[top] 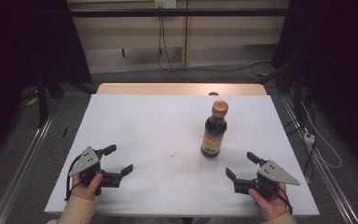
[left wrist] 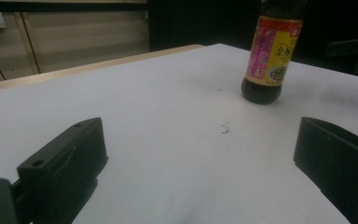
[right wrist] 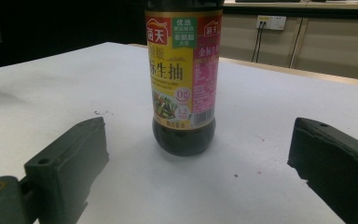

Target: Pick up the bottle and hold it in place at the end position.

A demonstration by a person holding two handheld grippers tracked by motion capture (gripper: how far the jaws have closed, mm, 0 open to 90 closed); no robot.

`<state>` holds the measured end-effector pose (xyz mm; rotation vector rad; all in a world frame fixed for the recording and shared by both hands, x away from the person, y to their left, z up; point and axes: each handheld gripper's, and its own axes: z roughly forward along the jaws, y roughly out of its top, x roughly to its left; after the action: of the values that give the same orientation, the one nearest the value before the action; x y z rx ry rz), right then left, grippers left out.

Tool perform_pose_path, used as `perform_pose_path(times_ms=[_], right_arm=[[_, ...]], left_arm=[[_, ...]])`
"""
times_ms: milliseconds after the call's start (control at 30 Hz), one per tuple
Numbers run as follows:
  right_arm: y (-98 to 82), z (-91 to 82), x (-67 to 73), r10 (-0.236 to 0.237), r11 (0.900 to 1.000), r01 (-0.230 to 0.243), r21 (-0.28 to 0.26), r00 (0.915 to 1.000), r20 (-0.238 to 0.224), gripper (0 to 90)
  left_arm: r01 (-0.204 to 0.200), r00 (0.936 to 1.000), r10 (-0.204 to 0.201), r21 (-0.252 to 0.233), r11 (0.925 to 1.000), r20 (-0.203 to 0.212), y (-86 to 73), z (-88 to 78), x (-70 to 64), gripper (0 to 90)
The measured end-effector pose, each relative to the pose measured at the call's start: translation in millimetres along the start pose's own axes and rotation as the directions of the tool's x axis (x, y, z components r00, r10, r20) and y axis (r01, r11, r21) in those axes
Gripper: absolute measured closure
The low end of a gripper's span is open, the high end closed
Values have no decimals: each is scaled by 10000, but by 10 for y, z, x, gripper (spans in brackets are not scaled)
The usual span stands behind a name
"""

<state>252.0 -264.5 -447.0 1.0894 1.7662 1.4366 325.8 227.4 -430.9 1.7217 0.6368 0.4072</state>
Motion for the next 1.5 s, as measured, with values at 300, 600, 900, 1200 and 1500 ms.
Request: perform_pose_path(times_ms=[300, 600, 900, 1200, 1500], right_arm=[[22, 41, 0, -54, 10000, 54, -10, 9998, -181, 40], [147, 172, -9, -317, 9995, 317, 41, 9995, -44, 51], [295, 329, -46, -82, 9998, 84, 162, 9999, -115, 59], [461, 555, -50, 2, 10000, -2, 20, 10000, -34, 92], [499, 716, 32, -114, 9999, 113, 80, 9999, 83, 112]], left_arm=[[-2, 9999, 2, -18, 10000, 130, 4, 25, -11, 23], [-57, 9997, 57, -9, 10000, 219, 1, 42, -20, 23], [50, 9999, -50, -26, 10000, 109, -2, 16, -12, 24], [-73, 9997, 75, -55, 10000, 211, 7, 31, -38, 26], [-42, 9997, 43, -43, 10000, 244, 2, 34, -24, 25]])
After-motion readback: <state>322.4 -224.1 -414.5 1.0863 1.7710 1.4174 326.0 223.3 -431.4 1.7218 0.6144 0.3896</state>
